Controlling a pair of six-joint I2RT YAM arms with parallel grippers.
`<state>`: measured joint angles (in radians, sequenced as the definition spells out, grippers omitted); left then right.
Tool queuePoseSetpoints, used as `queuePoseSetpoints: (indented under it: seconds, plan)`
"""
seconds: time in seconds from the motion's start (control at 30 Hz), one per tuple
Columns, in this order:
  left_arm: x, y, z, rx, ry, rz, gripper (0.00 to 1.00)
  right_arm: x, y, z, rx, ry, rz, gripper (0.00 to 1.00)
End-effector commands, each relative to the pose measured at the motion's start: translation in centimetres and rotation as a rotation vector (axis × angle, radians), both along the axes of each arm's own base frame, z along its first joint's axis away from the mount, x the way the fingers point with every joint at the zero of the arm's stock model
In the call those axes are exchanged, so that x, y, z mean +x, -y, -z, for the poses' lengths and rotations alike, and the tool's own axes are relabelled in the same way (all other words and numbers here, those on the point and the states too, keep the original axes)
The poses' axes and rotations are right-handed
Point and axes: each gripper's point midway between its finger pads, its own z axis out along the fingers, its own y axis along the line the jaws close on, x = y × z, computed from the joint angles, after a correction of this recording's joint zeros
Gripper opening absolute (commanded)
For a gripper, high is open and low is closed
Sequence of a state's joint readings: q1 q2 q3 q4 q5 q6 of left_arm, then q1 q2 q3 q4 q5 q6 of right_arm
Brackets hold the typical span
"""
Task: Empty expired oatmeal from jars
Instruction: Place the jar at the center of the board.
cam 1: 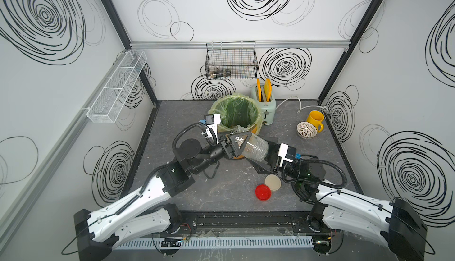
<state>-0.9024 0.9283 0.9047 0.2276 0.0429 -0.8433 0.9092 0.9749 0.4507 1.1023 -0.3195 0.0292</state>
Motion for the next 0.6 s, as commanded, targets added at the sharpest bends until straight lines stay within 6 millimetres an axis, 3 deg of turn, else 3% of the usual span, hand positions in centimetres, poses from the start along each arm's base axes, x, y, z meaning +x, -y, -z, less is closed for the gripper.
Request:
queuePoseSetpoints:
  seconds: [0.0,0.1,0.17,0.23,0.3,0.43,0.57]
  plan:
    - [-0.5,-0.8,-2.5,-0.078,0.033,-0.005,0.56,-0.6,0.7,-2.9,0.075,0.077,0.018,0.02]
    - [-0.7,-0.8,-2.6,-0.085,0.026,0.007,0.33,-0.4,0.4,-2.6,0.058,0.066,0.022,0.17]
    - [-0.9,-0.8,-2.4,-0.084,0.018,0.014,0.18,-0.3,0.4,-2.4,0.050,0.063,0.026,0.34]
    - [-1.0,-0.9,-2.3,-0.084,0.018,0.016,0.00,-0.2,0.4,-2.3,0.043,0.052,0.039,0.58]
    - [-1.0,-1.1,-2.1,-0.075,0.017,0.007,0.00,-0.2,0.8,-2.0,0.031,0.046,0.056,0.99]
    - [-0.9,-2.3,-1.6,-0.037,0.037,-0.044,0.00,0.0,1.4,-0.3,-0.043,-0.018,0.085,0.98]
    - [-0.4,-4.2,-0.5,0.045,0.065,-0.131,0.00,-0.8,2.6,2.8,-0.168,-0.123,0.086,0.98]
